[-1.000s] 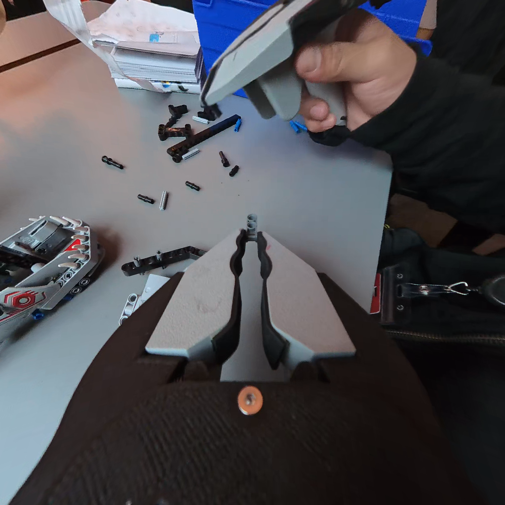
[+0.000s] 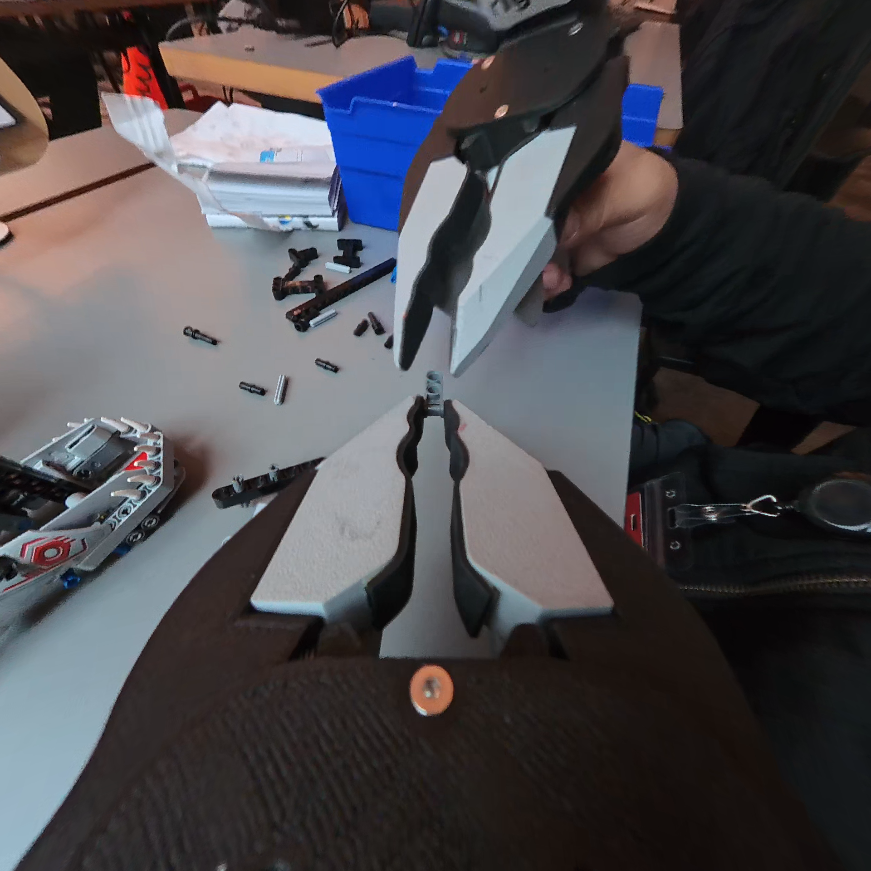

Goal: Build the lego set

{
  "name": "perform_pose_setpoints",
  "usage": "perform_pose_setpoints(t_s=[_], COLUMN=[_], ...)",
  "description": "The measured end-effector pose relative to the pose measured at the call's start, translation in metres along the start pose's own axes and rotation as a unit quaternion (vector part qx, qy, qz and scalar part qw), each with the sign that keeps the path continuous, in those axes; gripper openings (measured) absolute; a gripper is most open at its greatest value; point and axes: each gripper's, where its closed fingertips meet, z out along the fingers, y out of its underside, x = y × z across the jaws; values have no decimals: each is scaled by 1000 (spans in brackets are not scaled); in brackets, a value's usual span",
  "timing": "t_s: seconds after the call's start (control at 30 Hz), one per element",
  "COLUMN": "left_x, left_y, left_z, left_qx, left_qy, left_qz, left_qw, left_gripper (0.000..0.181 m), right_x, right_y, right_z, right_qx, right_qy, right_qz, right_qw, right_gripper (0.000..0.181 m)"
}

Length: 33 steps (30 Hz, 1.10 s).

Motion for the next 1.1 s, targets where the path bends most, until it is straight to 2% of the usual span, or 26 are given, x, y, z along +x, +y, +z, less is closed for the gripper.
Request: perform_pose_setpoints(t_s=[0.03,0.17,0.23,0.33,0.53,0.63,0.7,0.8,0.9,1.0,1.1], left_x=[2,11,14,16,13,8,4,-4,-12,-15,-14], left_y=[-3,-13,-21,-23,-27,-27,-27,-23,-19,-17,-17], left_z=[-1,-4,-8,-10,-12,-14,-16,-17,-17,-17,-16], left_qx=[11,47,77,88,97,96,94,74,70,72,71], left_qy=[2,15,24,32,27,16,9,-8,-17,-13,-16], left_qz=[8,37,43,40,20,20,21,19,2,-14,-3], left_qw=[1000,998,996,995,995,995,995,997,997,997,997], left_gripper=[5,5,6,6,7,7,7,7,6,4,1], right_x=[-2,-16,-21,-23,-24,-21,-14,-11,6,40,82], right_y=[0,-1,-7,-8,-17,-25,-33,-56,-67,-50,1], right_z=[1,-2,-5,-6,-11,-21,-36,-79,-148,-228,-280], right_qx=[0,6,16,11,9,22,35,69,88,84,41], right_qy=[-8,-50,-55,-50,-9,9,49,131,274,424,497], right_qz=[1,-8,-19,-20,-34,-26,-23,-44,-68,-38,65], right_qw=[1000,999,998,998,999,999,998,988,955,901,865], right_gripper=[19,8,7,7,5,5,4,5,5,4,18])
